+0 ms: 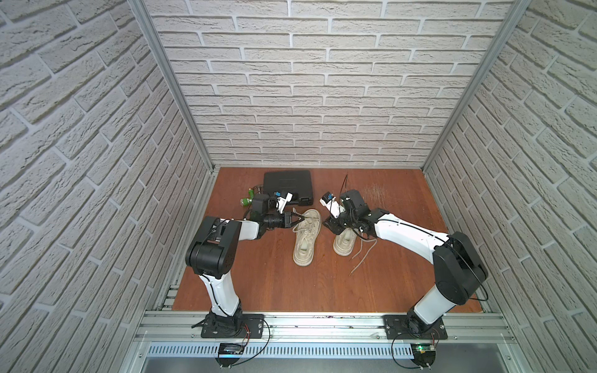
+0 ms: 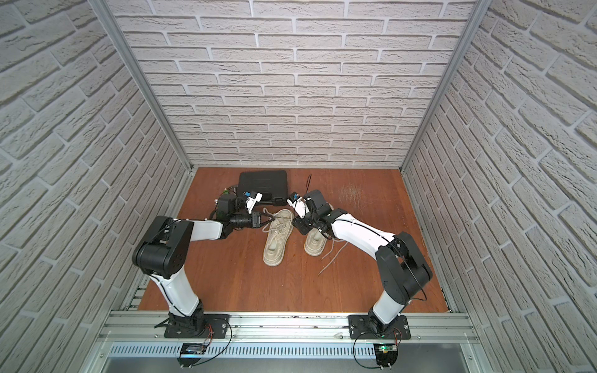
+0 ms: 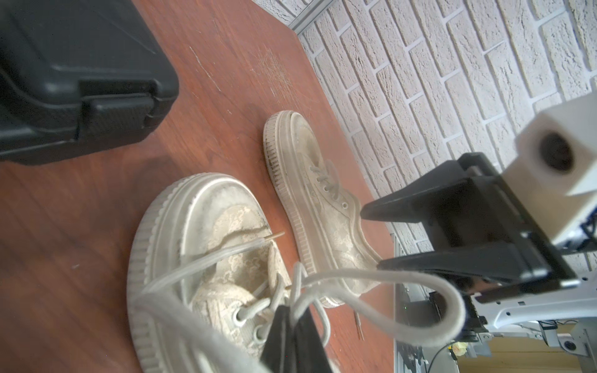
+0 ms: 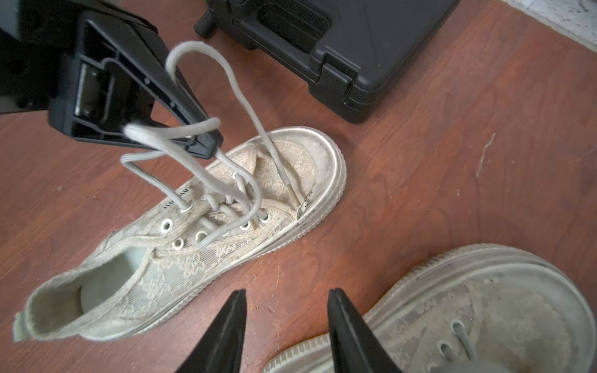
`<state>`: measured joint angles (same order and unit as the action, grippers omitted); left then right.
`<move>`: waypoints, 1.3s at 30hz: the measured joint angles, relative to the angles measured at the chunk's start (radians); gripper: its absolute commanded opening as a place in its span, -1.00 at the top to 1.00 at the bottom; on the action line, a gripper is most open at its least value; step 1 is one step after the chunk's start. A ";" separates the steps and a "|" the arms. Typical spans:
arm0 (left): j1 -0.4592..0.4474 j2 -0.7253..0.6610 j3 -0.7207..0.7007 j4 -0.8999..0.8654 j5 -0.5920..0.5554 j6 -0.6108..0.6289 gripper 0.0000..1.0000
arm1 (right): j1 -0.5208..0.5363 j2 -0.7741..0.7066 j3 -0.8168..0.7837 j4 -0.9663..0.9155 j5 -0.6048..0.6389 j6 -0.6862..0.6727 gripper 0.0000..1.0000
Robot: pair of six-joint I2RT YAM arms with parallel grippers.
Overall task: Tie the shoes
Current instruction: Cross the shoelace with the shoelace.
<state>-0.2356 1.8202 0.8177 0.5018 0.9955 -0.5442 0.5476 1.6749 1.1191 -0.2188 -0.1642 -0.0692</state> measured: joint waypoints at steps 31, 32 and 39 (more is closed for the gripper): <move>0.018 0.000 -0.025 0.000 -0.008 -0.003 1.00 | 0.029 0.196 0.123 0.043 -0.085 -0.017 0.50; 0.018 0.000 -0.025 0.000 -0.008 -0.003 1.00 | 0.029 0.196 0.119 0.043 -0.081 -0.019 0.53; 0.018 0.000 -0.025 0.001 -0.008 -0.005 1.00 | 0.029 0.196 0.109 0.024 -0.064 -0.026 0.53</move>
<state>-0.2180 1.8202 0.7925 0.5026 0.9871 -0.5491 0.5762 1.8713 1.2285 -0.1951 -0.2283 -0.0952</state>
